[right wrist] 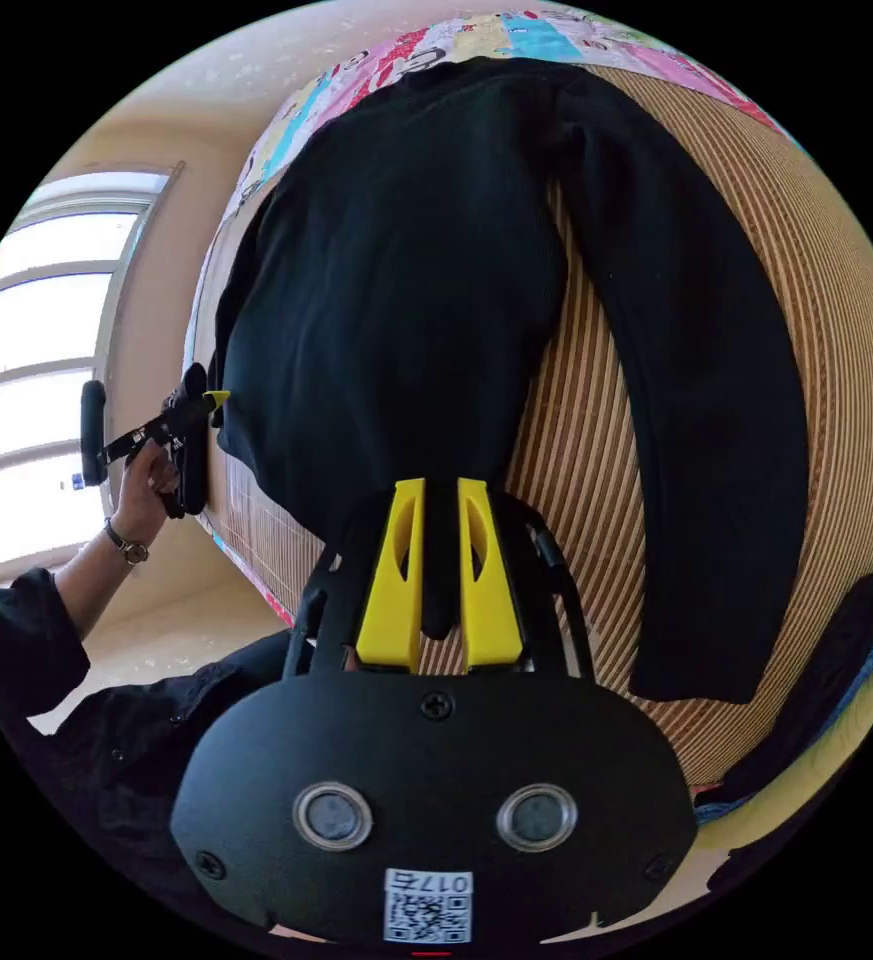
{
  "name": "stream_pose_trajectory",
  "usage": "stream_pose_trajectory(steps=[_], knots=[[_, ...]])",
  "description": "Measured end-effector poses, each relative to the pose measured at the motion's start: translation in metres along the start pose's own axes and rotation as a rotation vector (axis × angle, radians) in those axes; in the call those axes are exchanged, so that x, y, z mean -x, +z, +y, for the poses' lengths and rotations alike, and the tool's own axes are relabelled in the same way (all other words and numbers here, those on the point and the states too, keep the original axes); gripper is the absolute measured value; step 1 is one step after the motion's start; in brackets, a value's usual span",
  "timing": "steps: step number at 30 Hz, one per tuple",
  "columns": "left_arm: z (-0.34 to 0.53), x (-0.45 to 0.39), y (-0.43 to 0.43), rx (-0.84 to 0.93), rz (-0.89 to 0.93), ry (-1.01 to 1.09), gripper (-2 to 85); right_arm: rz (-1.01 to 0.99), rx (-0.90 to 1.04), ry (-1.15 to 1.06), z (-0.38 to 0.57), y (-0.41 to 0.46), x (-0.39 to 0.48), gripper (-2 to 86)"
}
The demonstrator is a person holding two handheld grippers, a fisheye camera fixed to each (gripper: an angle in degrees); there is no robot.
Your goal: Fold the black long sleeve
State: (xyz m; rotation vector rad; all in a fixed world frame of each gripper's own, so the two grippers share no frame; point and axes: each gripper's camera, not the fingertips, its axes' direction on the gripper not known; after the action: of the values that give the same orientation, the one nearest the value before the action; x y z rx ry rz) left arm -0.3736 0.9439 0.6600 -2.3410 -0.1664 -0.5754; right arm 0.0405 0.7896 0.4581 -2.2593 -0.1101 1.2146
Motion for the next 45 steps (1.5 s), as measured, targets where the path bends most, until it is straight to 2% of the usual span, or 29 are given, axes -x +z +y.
stream_pose_trajectory(steps=[2, 4, 6, 10, 12, 15, 16, 18, 21, 24, 27, 29, 31, 34, 37, 39, 41, 45], knots=[[0.006, 0.008, 0.004, 0.020, 0.010, 0.016, 6.8, 0.022, 0.040, -0.056, 0.017, 0.017, 0.005, 4.0], [0.011, 0.013, 0.017, 0.119, 0.042, 0.033, 6.4, 0.116, 0.112, -0.195, 0.032, 0.031, 0.013, 2.7], [0.031, 0.011, 0.008, 0.084, 0.036, 0.043, 5.2, 0.198, 0.180, -0.300, 0.040, 0.032, 0.008, 2.0], [0.062, -0.013, -0.002, 0.169, 0.111, 0.143, 4.1, 0.258, 0.290, -0.241, 0.065, 0.014, -0.056, 1.3], [0.093, -0.032, -0.007, 0.243, 0.222, 0.190, 3.5, 0.316, 0.321, -0.228, 0.084, 0.007, -0.084, 1.2], [0.119, -0.038, -0.022, 0.324, 0.300, 0.165, 2.5, 0.306, 0.400, -0.195, 0.119, 0.002, -0.120, 1.1], [0.122, -0.035, -0.032, 0.294, 0.286, 0.146, 2.5, 0.275, 0.430, -0.163, 0.132, 0.001, -0.131, 1.1], [0.121, -0.001, -0.078, 0.112, 0.208, 0.053, 3.5, 0.252, 0.445, -0.128, 0.148, -0.005, -0.142, 1.2], [0.105, 0.074, -0.127, -0.064, 0.103, -0.113, 7.1, 0.225, 0.374, -0.093, 0.164, -0.026, -0.145, 1.4], [0.092, 0.148, -0.147, -0.134, 0.021, -0.184, 9.6, 0.198, 0.240, -0.143, 0.170, -0.054, -0.123, 1.6], [0.085, 0.207, -0.133, -0.023, -0.041, -0.241, 10.0, 0.159, 0.170, -0.240, 0.171, -0.063, -0.087, 2.5], [0.083, 0.230, -0.114, 0.099, -0.048, -0.236, 9.9, 0.115, 0.158, -0.351, 0.172, -0.052, -0.050, 3.7], [0.084, 0.238, -0.123, 0.080, -0.048, -0.216, 8.6, 0.093, 0.152, -0.456, 0.173, -0.035, -0.016, 4.9], [0.073, 0.235, -0.141, 0.153, -0.034, -0.131, 3.2, 0.097, 0.196, -0.651, 0.172, 0.009, 0.046, 7.4], [0.076, 0.243, -0.190, 0.081, 0.243, -0.118, 2.0, 0.005, 0.142, -0.772, 0.166, 0.031, 0.111, 10.4], [0.078, 0.255, -0.235, 0.052, 0.519, -0.123, 1.9, -0.020, 0.075, -0.810, 0.161, 0.035, 0.151, 13.9], [0.082, 0.262, -0.275, -0.021, 0.625, -0.114, 2.1, -0.021, -0.077, -0.846, 0.156, 0.022, 0.197, 19.4], [0.078, 0.284, -0.353, -0.145, 0.780, -0.079, 3.6, -0.037, -0.245, -0.943, 0.150, -0.015, 0.251, 16.9]])
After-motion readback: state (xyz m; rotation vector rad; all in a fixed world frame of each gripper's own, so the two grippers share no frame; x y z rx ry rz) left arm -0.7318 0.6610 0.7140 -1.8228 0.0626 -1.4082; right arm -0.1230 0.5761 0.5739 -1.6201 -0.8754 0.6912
